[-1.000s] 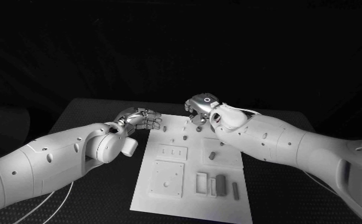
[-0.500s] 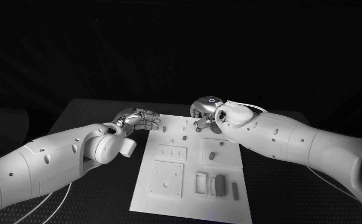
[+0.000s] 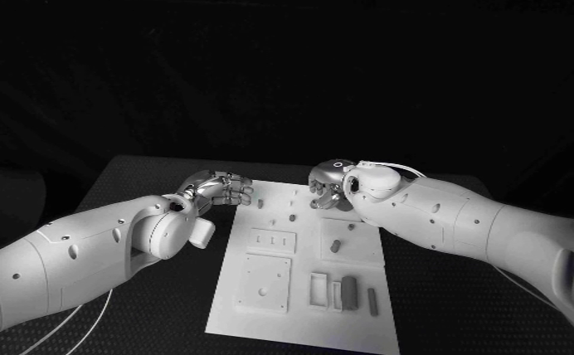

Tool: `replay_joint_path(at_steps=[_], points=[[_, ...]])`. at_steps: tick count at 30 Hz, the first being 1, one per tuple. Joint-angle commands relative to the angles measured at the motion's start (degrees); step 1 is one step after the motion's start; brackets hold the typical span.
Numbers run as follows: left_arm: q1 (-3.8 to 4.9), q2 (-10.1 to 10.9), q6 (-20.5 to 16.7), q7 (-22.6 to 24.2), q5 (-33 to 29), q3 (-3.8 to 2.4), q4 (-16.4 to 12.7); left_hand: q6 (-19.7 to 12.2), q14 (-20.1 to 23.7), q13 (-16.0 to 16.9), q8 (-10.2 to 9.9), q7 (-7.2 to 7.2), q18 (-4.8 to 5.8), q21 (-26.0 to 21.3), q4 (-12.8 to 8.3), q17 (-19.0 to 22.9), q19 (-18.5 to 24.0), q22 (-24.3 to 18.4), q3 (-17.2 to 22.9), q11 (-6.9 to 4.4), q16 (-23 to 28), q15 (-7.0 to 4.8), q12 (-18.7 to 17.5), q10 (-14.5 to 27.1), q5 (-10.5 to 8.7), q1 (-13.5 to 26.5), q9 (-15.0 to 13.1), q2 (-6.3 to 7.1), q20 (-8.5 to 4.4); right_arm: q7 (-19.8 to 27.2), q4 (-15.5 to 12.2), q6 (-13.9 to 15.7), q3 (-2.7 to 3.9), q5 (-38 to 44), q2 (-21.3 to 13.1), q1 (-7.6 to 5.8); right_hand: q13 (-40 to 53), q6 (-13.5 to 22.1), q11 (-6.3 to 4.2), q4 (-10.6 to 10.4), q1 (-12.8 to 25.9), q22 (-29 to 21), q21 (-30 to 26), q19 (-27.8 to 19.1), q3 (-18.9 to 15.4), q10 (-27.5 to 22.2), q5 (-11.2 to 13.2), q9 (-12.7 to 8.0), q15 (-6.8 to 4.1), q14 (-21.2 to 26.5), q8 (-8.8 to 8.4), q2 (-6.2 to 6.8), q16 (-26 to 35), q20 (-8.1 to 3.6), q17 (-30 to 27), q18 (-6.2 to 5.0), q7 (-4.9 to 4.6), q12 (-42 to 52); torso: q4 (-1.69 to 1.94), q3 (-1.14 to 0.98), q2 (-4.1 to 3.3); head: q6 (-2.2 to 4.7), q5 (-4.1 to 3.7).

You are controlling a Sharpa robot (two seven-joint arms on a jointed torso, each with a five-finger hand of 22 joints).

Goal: Assemble the parts on the task board

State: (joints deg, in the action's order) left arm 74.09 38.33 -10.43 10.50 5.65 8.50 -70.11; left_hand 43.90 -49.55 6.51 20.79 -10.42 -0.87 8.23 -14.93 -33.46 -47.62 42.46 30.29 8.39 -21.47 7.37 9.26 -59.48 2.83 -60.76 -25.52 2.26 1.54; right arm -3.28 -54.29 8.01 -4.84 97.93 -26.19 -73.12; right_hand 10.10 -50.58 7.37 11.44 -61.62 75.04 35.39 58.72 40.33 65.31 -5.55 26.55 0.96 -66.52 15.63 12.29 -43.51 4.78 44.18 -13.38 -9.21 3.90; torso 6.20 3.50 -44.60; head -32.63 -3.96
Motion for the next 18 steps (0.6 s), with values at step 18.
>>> replay_joint_path(at_steps=[18], points=[[0.05, -0.7, 0.9, 0.5, 0.1, -0.04, 0.5, 0.1, -0.5, -0.1, -0.4, 0.2, 0.29, -0.4, 0.0, -0.1, -0.4, -0.1, -0.5, -0.1, 0.4, -0.01, -0.4, -0.2, 0.0, 0.3, 0.1, -0.04, 0.11, 1.4, 3.1, -1.1, -0.82, 0.4, 2.4, 1.68, -0.1, -0.2, -0.12, 0.9, -1.3, 1.2, 1.0, -0.2, 0.0, -0.1, 0.1, 0.0, -0.11, 0.4, 0.34, -2.27, -1.4, -0.21, 0.0, -1.62, -0.18, 0.1, 0.11, 0.01, 0.03, -0.49, 0.23]])
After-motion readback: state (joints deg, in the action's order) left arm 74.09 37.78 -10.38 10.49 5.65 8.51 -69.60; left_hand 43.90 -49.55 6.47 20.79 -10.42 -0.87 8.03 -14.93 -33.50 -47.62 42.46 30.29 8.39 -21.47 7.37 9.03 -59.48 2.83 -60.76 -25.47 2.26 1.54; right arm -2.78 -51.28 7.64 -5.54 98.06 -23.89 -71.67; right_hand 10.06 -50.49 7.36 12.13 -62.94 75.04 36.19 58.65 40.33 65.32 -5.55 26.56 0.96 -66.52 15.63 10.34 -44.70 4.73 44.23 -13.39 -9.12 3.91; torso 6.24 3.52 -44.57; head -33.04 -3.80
